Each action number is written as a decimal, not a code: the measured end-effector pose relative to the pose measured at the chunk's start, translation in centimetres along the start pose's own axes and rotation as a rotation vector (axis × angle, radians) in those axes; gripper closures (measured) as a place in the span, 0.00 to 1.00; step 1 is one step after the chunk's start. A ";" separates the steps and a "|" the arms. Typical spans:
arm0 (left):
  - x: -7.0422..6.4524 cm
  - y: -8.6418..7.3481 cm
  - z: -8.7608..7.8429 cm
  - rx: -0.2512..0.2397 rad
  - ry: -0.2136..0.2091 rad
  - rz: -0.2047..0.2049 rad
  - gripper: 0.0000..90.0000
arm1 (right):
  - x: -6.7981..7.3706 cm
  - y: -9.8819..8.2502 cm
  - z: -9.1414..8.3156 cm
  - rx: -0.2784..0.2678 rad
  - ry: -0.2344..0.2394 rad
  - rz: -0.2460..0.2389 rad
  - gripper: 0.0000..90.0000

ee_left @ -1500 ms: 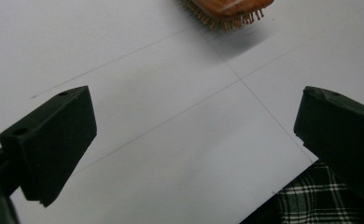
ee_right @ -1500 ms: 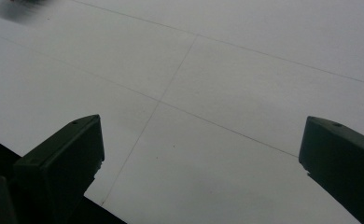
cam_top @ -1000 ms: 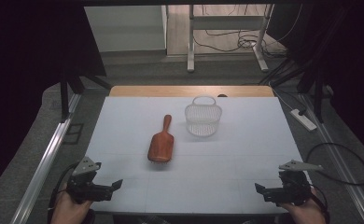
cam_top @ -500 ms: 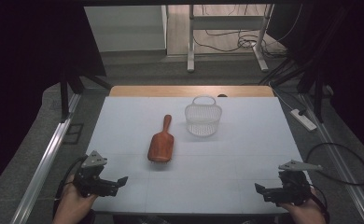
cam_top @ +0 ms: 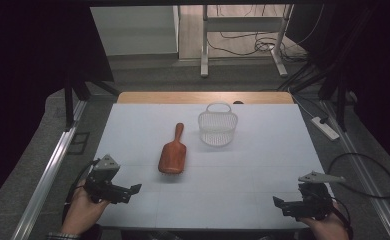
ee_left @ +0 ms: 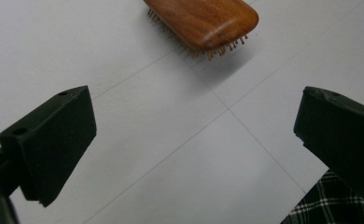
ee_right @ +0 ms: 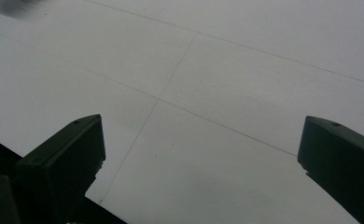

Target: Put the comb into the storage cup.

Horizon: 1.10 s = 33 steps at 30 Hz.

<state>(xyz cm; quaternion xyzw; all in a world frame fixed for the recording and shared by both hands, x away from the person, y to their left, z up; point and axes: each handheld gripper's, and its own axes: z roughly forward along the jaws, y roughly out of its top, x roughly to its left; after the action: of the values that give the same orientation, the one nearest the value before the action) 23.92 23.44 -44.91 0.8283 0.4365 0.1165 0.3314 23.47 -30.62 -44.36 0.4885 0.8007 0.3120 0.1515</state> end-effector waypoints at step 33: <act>1.1 5.6 3.6 0.047 -0.025 0.062 0.00 | 0.0 0.0 0.0 0.006 0.003 0.004 0.01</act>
<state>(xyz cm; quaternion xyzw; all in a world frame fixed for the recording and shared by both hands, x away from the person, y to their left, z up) 29.92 20.43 -44.10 0.8505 0.4090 0.1061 0.3134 23.52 -30.63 -44.39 0.4901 0.8009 0.3106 0.1481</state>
